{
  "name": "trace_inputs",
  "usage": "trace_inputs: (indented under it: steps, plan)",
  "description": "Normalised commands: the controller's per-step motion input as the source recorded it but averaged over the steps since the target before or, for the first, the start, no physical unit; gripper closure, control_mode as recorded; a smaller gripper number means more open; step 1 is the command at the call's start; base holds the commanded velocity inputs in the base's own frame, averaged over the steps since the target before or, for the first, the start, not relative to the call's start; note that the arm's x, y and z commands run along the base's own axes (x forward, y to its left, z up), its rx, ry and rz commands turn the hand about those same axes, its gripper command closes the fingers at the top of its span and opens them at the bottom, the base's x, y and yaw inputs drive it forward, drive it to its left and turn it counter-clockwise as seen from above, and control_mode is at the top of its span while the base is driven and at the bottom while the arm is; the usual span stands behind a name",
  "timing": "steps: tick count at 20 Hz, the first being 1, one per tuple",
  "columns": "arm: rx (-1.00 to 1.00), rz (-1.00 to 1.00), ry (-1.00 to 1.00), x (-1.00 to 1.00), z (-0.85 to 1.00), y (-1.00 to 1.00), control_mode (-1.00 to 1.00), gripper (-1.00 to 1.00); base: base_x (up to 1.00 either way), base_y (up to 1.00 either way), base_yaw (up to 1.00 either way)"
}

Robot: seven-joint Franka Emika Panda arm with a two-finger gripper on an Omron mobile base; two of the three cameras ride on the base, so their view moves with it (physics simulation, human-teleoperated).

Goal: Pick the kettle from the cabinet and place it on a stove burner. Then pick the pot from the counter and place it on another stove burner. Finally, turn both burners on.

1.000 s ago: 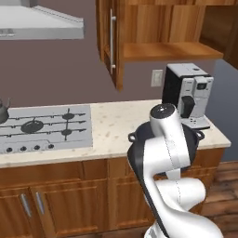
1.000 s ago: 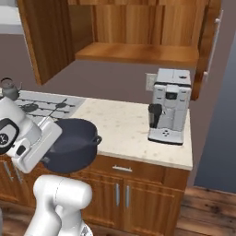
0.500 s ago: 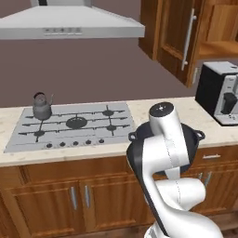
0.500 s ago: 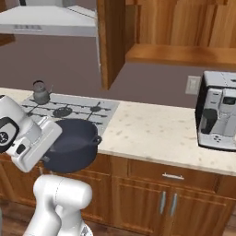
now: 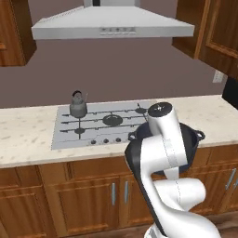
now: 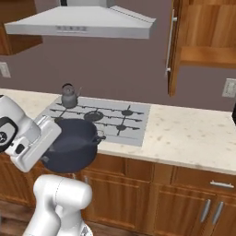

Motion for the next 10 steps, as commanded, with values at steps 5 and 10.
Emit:
trace_inputs:
  steps: [5,10]
  plan:
    - [0.00,0.00,0.00,0.00,0.00,0.00,1.00,1.00,0.40,0.34,-0.15]
    - [0.00,0.00,0.00,0.00,0.00,0.00,1.00,1.00,0.41,0.27,-0.09]
